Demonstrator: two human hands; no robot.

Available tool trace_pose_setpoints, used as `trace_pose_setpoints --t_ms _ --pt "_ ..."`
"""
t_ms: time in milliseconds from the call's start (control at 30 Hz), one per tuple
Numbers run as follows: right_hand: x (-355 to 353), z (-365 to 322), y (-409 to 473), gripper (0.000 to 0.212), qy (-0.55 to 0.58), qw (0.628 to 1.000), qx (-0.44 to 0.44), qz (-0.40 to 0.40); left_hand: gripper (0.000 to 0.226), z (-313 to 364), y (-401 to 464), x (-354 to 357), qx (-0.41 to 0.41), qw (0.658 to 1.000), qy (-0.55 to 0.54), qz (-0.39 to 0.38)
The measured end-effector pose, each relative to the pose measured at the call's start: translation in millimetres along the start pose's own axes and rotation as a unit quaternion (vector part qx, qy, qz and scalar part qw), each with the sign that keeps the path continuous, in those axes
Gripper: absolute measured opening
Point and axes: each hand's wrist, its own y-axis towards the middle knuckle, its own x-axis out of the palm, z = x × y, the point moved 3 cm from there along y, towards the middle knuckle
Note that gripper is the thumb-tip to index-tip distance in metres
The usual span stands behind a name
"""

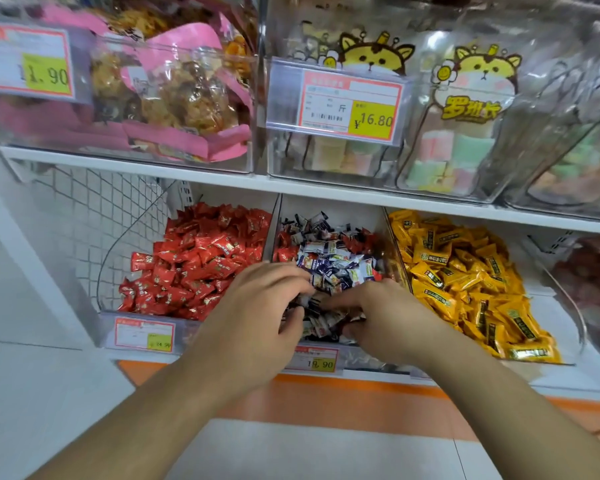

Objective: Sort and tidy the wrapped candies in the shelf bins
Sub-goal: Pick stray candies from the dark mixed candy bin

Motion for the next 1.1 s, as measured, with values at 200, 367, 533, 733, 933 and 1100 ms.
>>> trace_pose_setpoints --t_ms 200,367,533,733,933,1100 --pt "-2 6 -4 0.054 0.011 0.999 -0.014 0.031 0.023 3 -1 6 0.014 0.999 0.037 -0.016" --pt "-5 11 -12 0.040 0.014 0.998 -0.021 0.052 0.020 3 1 6 -0.004 0.999 0.035 -0.015" --pt "-6 10 -13 0.041 0.031 0.997 -0.031 0.066 0.022 4 1 7 0.000 0.999 0.044 -0.011" --pt "-30 26 -24 0.036 0.019 0.986 -0.033 0.159 0.028 22 10 19 0.014 0.998 0.022 -0.063" --pt "-25 43 -33 0.028 0.006 0.985 -0.054 0.163 0.036 26 24 54 -0.053 0.986 -0.034 -0.153" --pt "-22 52 -34 0.026 0.031 0.984 -0.049 0.170 0.041 25 29 61 -0.068 0.984 0.009 -0.162"
